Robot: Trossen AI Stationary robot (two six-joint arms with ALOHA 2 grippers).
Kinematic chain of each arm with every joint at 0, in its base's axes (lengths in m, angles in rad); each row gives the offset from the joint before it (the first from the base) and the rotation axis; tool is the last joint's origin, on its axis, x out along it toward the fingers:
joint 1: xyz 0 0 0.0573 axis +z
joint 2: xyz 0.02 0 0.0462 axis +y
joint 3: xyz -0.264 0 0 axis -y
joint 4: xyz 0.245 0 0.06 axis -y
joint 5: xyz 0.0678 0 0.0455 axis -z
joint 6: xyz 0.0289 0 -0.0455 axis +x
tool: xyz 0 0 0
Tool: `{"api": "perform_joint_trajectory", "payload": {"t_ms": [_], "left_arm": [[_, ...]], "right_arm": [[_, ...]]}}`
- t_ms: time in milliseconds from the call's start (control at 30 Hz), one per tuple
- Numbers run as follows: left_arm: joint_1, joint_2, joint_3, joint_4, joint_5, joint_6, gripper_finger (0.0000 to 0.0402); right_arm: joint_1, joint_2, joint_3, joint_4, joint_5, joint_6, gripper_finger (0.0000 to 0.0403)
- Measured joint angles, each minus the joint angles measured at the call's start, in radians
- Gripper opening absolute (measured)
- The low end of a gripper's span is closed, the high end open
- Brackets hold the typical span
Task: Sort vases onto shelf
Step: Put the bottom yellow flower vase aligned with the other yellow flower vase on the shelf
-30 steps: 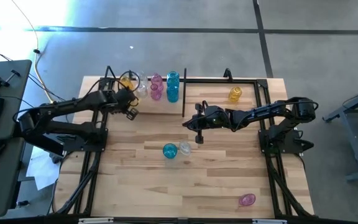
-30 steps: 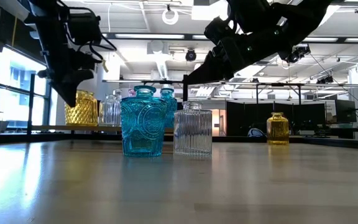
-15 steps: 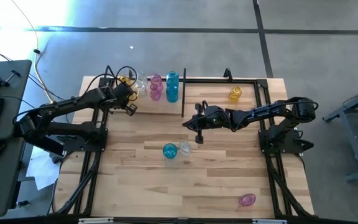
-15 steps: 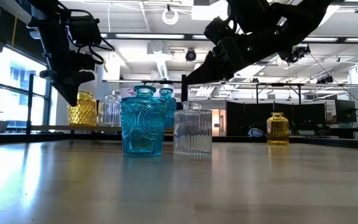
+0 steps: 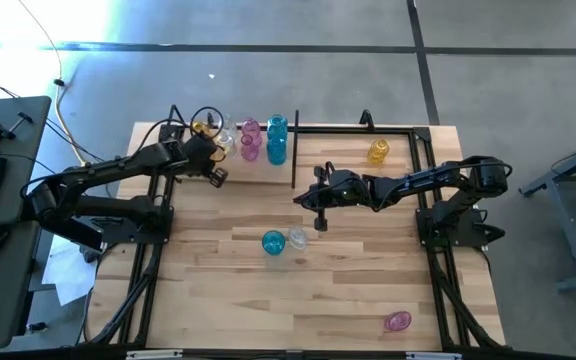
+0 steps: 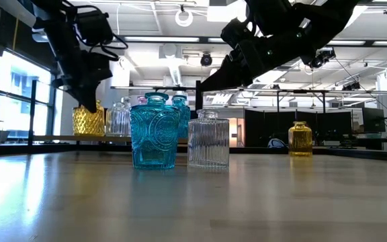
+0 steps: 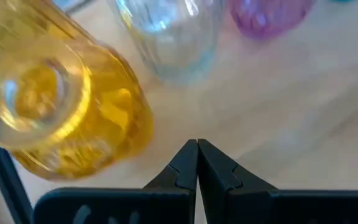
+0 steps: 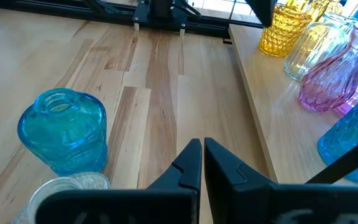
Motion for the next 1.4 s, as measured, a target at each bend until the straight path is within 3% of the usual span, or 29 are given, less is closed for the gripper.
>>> {"api": "perform_joint_trajectory", "payload": {"t_ms": [700, 1400], "left_arm": [[0.008, 0.080, 0.030, -0.014, -0.150, 0.096, 0.0000], [0.063, 0.081, 0.032, 0.006, -0.159, 0.137, 0.0000]], "right_arm": [[0.000, 0.000, 0.000, 0.007, 0.000, -0.002, 0.0000], [0.000, 0.000, 0.000, 0.007, 0.000, -0.003, 0.0000]]}}
